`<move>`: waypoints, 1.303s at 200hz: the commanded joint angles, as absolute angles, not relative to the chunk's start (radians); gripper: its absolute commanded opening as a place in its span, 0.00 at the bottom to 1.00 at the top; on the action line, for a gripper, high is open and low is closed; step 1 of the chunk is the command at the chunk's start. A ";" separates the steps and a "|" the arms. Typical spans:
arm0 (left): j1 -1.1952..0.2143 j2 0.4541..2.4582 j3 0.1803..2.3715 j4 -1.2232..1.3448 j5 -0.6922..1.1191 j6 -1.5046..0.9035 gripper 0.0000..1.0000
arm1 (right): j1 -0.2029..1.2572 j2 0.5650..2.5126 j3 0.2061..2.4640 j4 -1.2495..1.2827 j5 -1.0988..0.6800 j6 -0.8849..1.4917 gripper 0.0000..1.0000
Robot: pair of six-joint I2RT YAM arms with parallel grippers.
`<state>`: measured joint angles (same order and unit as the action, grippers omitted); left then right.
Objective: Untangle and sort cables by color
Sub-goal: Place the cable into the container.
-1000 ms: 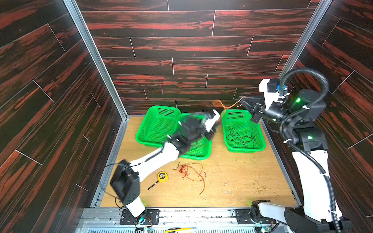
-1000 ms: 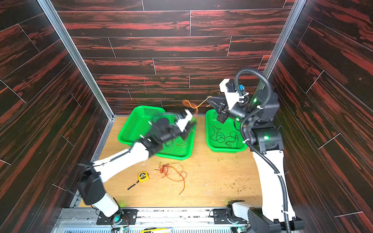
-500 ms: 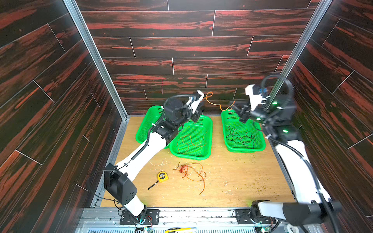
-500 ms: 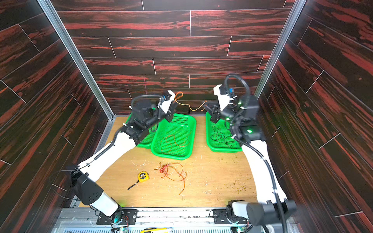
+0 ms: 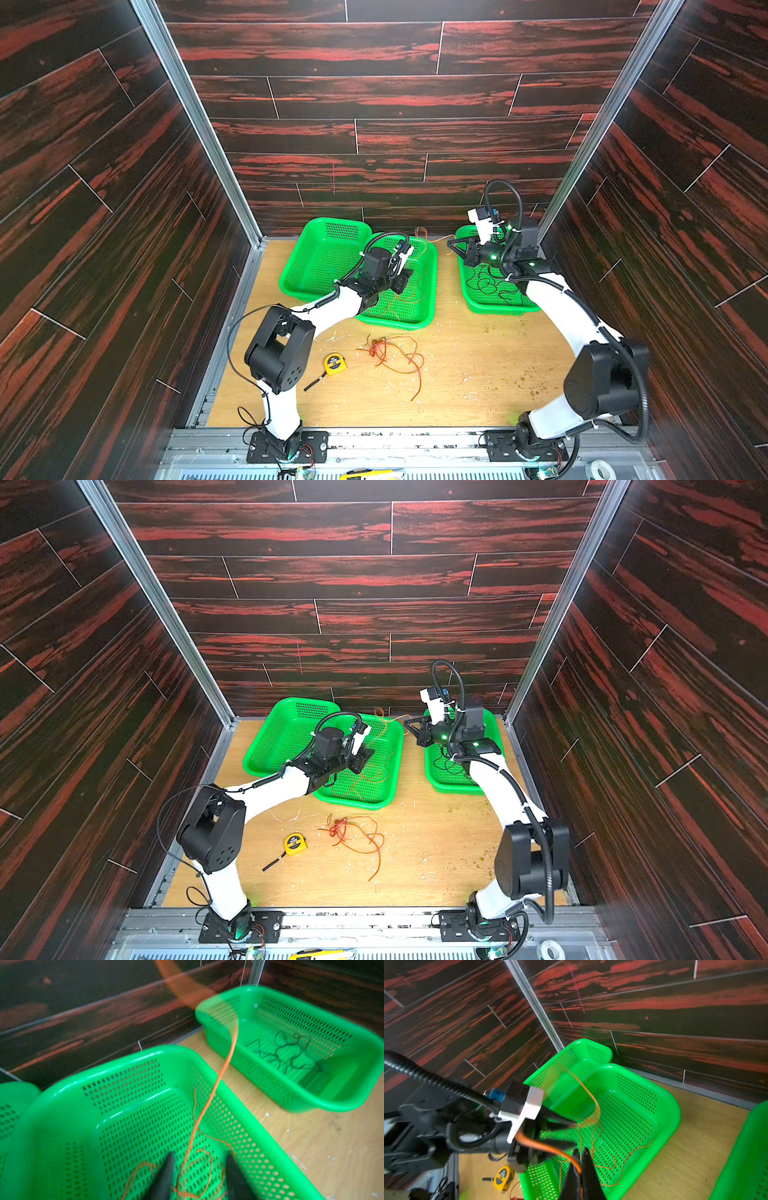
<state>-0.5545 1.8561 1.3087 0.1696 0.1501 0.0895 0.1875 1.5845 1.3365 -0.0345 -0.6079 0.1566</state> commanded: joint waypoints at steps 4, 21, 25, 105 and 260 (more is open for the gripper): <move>-0.549 1.786 1.345 -0.016 0.115 0.182 0.70 | 0.194 1.651 1.400 -0.076 -0.512 0.201 0.00; -0.549 1.722 1.301 -0.111 0.136 0.224 0.73 | 0.195 1.703 1.449 -0.138 -0.494 0.219 0.00; -0.549 1.706 1.288 -0.132 0.150 0.234 0.73 | 0.196 1.718 1.463 -0.150 -0.498 0.220 0.00; -0.549 1.319 0.974 -0.081 0.088 0.109 0.83 | 0.416 1.967 1.689 -0.311 -0.478 0.056 0.05; -0.760 1.353 0.835 -0.203 0.108 0.192 0.79 | 0.416 1.503 1.419 -0.482 -0.269 -0.028 0.84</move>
